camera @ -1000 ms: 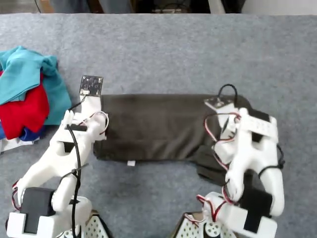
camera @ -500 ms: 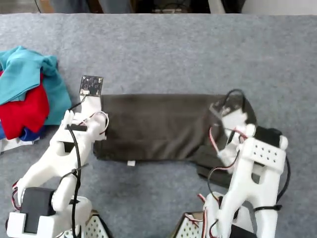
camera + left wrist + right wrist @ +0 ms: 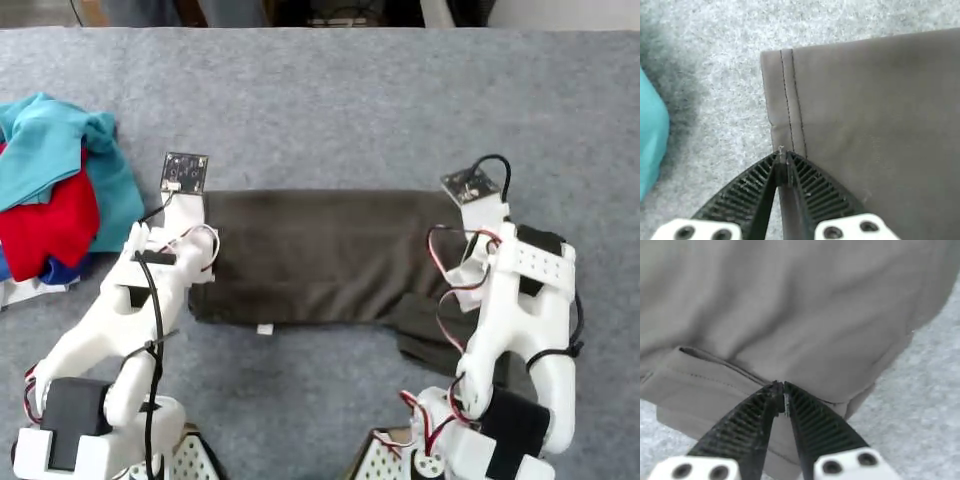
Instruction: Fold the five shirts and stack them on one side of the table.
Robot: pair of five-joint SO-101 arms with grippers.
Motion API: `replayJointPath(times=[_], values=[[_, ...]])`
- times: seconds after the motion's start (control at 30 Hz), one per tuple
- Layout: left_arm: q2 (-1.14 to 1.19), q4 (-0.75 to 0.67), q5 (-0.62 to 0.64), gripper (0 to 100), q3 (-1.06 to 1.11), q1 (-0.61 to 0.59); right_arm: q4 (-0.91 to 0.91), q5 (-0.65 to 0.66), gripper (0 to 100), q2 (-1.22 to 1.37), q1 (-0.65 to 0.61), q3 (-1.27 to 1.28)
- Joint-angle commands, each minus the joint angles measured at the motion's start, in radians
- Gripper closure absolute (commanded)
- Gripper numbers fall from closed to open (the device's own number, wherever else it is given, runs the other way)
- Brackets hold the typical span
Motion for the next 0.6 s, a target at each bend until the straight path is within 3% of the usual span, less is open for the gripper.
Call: replayJointPath(times=[0.0,0.27,0.57], values=[[-0.008,-0.012,0.002,97,-0.008,-0.008,-0.011,-0.005,98.4,-0.021,0.014,0.022],[-0.008,-0.015,-0.003,97,-0.008,-0.008,0.005,0.080,98.4,-0.120,0.017,0.174],[-0.008,-0.015,-0.005,97,-0.010,-0.008,0.272,0.173,98.4,-0.420,0.031,0.260]])
